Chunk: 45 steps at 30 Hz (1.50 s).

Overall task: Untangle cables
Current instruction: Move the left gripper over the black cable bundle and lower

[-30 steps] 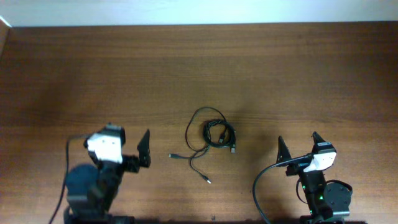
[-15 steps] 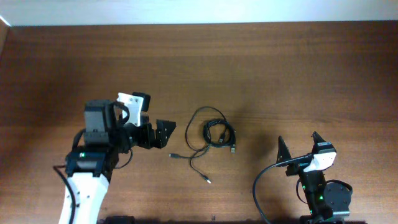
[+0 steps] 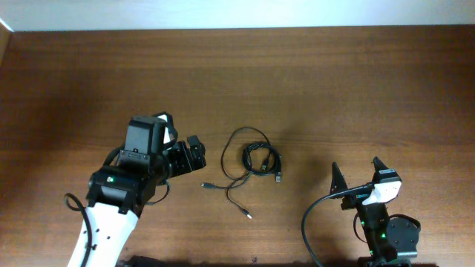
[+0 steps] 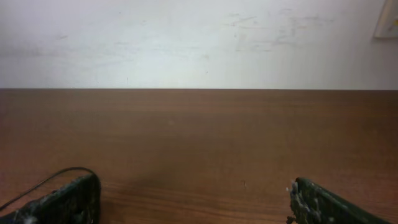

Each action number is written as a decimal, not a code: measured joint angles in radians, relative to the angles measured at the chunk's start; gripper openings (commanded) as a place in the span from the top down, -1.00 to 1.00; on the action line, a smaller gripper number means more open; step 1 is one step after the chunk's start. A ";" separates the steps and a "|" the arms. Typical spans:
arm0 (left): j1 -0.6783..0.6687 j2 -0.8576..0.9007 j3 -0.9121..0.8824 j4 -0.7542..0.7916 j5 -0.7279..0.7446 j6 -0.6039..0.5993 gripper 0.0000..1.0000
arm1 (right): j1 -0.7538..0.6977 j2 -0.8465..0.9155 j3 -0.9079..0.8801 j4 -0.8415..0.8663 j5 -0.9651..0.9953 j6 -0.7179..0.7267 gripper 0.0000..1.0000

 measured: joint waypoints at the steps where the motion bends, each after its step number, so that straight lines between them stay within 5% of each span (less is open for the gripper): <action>1: -0.010 0.000 0.000 0.018 -0.008 -0.014 -0.98 | 0.000 0.000 0.000 0.000 0.000 0.000 -0.97; 15: -0.011 0.275 0.003 0.029 -0.010 -0.147 -0.99 | 0.000 0.000 0.000 0.000 0.000 0.000 -0.97; 23: -0.028 0.414 0.003 0.040 0.039 -0.250 -0.83 | 0.000 0.000 0.000 0.000 0.000 0.001 -0.97; 30: -0.220 0.509 0.009 0.336 0.051 -0.306 -0.86 | 0.000 0.000 0.000 0.000 0.000 0.000 -0.97; 34: -0.383 0.563 0.014 0.493 0.013 -0.312 -0.67 | 0.000 0.000 0.000 0.000 0.000 0.000 -0.97; 38: -0.449 0.669 0.014 0.502 -0.003 -0.332 -0.23 | 0.000 0.000 0.000 0.000 0.000 0.000 -0.97; 42: -0.449 0.703 0.014 0.502 -0.026 -0.341 0.31 | 0.000 0.000 0.000 0.000 0.000 0.000 -0.97; 45: -0.449 0.724 0.017 0.502 -0.049 -0.351 1.00 | 0.000 0.000 0.000 0.000 0.000 0.000 -0.97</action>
